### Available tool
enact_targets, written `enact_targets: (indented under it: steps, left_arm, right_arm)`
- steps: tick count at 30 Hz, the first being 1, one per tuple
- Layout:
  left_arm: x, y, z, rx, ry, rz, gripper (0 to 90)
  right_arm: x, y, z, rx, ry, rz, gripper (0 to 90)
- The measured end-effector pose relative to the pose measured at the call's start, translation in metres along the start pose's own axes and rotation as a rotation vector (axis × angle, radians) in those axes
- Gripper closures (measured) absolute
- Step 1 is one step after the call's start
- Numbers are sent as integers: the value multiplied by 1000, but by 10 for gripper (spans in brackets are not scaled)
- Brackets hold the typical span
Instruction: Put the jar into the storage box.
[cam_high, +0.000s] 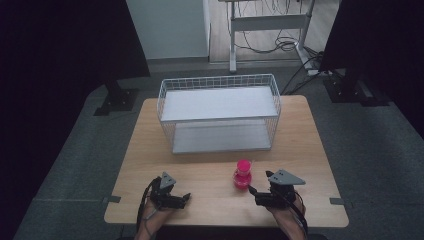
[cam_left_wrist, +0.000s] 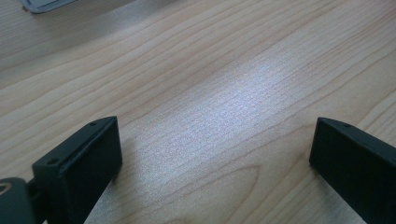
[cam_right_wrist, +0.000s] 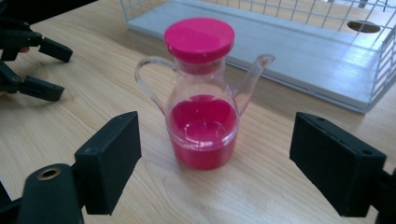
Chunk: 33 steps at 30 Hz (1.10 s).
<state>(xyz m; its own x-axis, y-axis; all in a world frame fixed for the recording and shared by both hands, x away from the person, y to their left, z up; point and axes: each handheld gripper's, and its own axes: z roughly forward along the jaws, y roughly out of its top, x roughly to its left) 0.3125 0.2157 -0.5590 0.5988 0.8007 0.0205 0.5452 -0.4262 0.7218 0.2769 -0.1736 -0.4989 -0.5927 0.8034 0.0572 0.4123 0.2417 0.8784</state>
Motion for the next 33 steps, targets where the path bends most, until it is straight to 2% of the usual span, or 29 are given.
enact_targets:
  steps: [14,33]
  left_arm:
    - [0,0,0,0,0,0,22]
    - [0,0,0,0,-1,0,21]
  right_arm:
    - [-6,12,7,-26,31,14,262]
    - [-7,30,23,-23,80,11,365]
